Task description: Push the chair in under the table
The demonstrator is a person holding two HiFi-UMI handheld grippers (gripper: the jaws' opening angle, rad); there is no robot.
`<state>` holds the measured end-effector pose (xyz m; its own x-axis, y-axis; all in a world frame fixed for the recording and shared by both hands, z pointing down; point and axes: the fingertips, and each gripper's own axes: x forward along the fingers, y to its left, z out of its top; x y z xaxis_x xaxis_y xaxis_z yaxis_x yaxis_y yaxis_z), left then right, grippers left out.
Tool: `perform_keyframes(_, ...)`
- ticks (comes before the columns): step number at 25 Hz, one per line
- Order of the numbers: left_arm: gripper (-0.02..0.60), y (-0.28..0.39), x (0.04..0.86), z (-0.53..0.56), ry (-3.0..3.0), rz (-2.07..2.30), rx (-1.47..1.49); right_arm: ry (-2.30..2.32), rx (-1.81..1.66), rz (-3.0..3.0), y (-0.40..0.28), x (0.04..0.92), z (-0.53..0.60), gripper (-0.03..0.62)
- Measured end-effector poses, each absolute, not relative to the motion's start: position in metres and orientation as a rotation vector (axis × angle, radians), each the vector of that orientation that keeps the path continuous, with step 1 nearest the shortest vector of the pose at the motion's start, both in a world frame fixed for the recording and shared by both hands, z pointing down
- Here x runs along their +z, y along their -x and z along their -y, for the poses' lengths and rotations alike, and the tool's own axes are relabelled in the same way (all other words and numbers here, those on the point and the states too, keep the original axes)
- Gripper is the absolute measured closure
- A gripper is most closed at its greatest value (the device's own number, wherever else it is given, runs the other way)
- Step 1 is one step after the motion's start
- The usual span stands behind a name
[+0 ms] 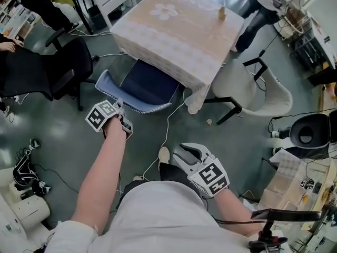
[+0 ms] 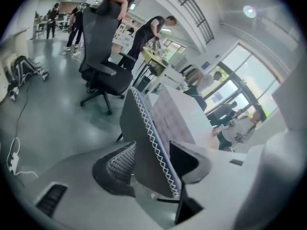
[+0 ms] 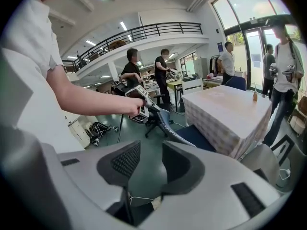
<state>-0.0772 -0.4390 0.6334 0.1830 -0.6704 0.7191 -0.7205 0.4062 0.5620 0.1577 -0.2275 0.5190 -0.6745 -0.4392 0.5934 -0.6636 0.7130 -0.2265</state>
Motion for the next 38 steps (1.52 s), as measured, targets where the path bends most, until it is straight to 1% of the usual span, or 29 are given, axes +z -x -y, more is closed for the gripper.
perform_keyframes(3, 0.350, 0.081, 0.596, 0.422, -1.483, 1.496, 0.029, -0.828, 0.565, 2.429, -0.147, 0.513, 0.230, 0.442)
perform_keyframes(5, 0.369, 0.081, 0.571, 0.406, -1.617, 1.465, 0.037, -0.819, 0.544, 2.445, -0.140, 0.509, 0.234, 0.442)
perform_keyframes(7, 0.407, 0.085, 0.546, 0.378, -1.749, 1.408, 0.034, -0.808, 0.518, 2.459, -0.125, 0.504, 0.229, 0.442)
perform_keyframes(8, 0.444, 0.091, 0.533, 0.358, -1.812, 1.371, 0.023, -0.801, 0.504, 2.464, -0.112, 0.501, 0.222, 0.442)
perform_keyframes(10, 0.498, 0.106, 0.510, 0.315, -1.920, 1.298, 0.001, -0.789, 0.470, 2.473, -0.085, 0.494, 0.206, 0.448)
perform_keyframes(12, 0.556, 0.119, 0.492, 0.275, -2.001, 1.234, -0.008, -0.778, 0.431, 2.486, -0.062, 0.486, 0.192, 0.477)
perform_keyframes(13, 0.569, 0.123, 0.485, 0.256, -2.041, 1.200, -0.013, -0.773, 0.414, 2.491, -0.053, 0.483, 0.186, 0.502)
perform_keyframes(16, 0.569, 0.134, 0.463, 0.202, -2.151, 1.096, -0.034, -0.757, 0.375, 2.493, -0.027, 0.477, 0.163, 0.553)
perform_keyframes(20, 0.569, 0.155, 0.445, 0.139, -2.277, 1.033, 0.041, -0.749, 0.329, 2.502, 0.012, 0.467, 0.128, 0.569)
perform_keyframes(23, 0.570, 0.164, 0.442, 0.094, -2.339, 0.985, 0.120, -0.749, 0.312, 2.503, 0.034, 0.464, 0.101, 0.572)
perform_keyframes(26, 0.569, 0.172, 0.435, 0.058, -2.362, 0.948, 0.129, -0.723, 0.304, 2.519, 0.053, 0.464, 0.075, 0.575)
perform_keyframes(38, 0.569, 0.197, 0.435, -0.002, -2.411, 0.923, 0.192, -0.681, 0.289, 2.534, 0.093, 0.454, 0.007, 0.579)
